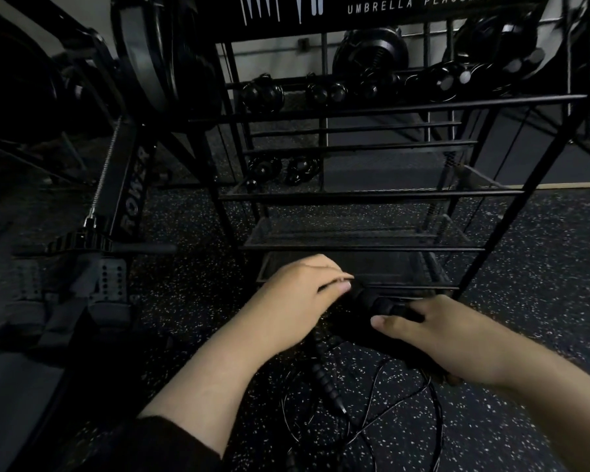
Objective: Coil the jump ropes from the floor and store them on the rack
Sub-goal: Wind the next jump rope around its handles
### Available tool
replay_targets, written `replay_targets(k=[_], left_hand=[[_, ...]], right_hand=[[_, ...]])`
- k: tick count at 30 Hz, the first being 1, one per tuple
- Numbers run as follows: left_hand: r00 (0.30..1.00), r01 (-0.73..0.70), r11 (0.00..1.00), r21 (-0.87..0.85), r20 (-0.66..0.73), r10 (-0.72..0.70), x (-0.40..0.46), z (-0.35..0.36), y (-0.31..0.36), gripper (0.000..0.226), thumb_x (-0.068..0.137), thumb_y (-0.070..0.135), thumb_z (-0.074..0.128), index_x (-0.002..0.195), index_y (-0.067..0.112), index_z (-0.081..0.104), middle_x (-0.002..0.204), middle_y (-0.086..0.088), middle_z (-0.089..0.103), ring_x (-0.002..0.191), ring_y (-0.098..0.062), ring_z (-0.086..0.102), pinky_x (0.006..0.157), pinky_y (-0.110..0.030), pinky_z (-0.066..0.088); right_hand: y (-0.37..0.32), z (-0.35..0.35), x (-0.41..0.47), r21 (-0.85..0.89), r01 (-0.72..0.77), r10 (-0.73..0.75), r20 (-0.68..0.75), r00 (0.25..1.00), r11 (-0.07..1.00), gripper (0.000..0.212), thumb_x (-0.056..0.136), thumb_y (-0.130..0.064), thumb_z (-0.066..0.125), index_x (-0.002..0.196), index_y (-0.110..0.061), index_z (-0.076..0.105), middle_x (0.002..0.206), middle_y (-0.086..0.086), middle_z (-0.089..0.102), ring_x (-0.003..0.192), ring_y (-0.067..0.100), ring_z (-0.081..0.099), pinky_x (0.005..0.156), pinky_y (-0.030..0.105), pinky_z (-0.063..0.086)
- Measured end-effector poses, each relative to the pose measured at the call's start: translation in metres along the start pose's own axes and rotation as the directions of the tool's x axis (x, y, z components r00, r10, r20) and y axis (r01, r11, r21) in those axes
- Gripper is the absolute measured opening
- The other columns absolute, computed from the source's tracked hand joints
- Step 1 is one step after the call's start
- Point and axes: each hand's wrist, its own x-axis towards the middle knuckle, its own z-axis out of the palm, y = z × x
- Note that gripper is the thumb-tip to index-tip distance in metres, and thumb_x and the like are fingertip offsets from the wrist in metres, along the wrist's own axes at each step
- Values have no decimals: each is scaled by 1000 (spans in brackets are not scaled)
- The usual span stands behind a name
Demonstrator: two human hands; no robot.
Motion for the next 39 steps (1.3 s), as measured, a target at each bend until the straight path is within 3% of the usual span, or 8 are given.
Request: replay_targets(k=[5, 11, 14, 17, 23, 28, 35, 39], left_hand=[[808, 408, 682, -606, -108, -579, 7, -2, -17, 45, 103, 15, 51, 146, 26, 49, 131, 2, 64, 110, -14, 66, 97, -30, 52], [910, 192, 980, -43, -365, -195, 4, -16, -21, 66, 95, 1, 57, 150, 36, 46, 158, 13, 36, 143, -6, 36, 121, -26, 28], [974, 156, 965, -211, -131, -186, 3, -20, -14, 36, 101, 11, 54, 125, 31, 72, 126, 26, 64, 120, 15, 52, 111, -11, 35], [934, 354, 922, -156, 97, -343, 3, -20, -18, 30, 107, 30, 45, 110, 19, 73, 106, 5, 75, 92, -7, 68, 92, -27, 52], [709, 512, 457, -727, 57, -703, 5, -14, -22, 49, 108, 17, 42, 153, 30, 33, 117, -5, 70, 97, -30, 74, 79, -49, 63], [972, 126, 962, -243, -166, -169, 3, -22, -11, 69, 100, 15, 55, 159, 39, 27, 161, 23, 28, 146, 7, 25, 126, -33, 22], [985, 110, 770, -629, -33, -168, -1, -9, -1, 48, 100, 57, 43, 135, 30, 64, 127, 15, 69, 124, -4, 60, 115, -38, 40], [978, 145, 592, -793, 22, -209, 0, -3, 6, 35, 106, 39, 44, 82, 35, 69, 67, 3, 50, 53, -14, 48, 55, -32, 43]], right_hand=[[4, -3, 2, -40, 26, -28, -50, 998, 999, 66, 83, -68, 63, 89, -2, 65, 52, -5, 44, 44, 14, 40, 47, 26, 33], [3, -6, -1, 211, 32, -31, -7, 999, 977, 52, 88, -60, 64, 86, -8, 67, 64, 10, 65, 48, 20, 51, 46, 26, 36], [2, -9, -3, 392, 38, -52, 26, 998, 919, 51, 91, -55, 61, 88, -5, 66, 69, 16, 67, 48, 22, 48, 43, 24, 32], [3, -15, -5, 561, 23, -59, 46, 997, 827, 50, 90, -51, 63, 92, -1, 63, 73, 22, 62, 48, 23, 43, 42, 23, 28], [6, -19, -4, 670, 37, -80, 34, 996, 741, 51, 90, -52, 62, 103, -2, 64, 78, 23, 59, 49, 22, 42, 43, 22, 24], [9, -19, -1, 590, 39, -79, 43, 996, 806, 52, 88, -52, 63, 97, -1, 63, 76, 23, 63, 48, 23, 44, 42, 24, 28], [13, -21, 5, 707, -21, -233, 261, 937, 707, 55, 82, -60, 68, 95, -7, 70, 74, 21, 57, 45, 20, 46, 40, 20, 27], [14, -19, 9, 872, -24, -321, 206, 924, 489, 48, 90, -52, 50, 107, -14, 72, 71, 19, 53, 44, 17, 43, 42, 22, 22]])
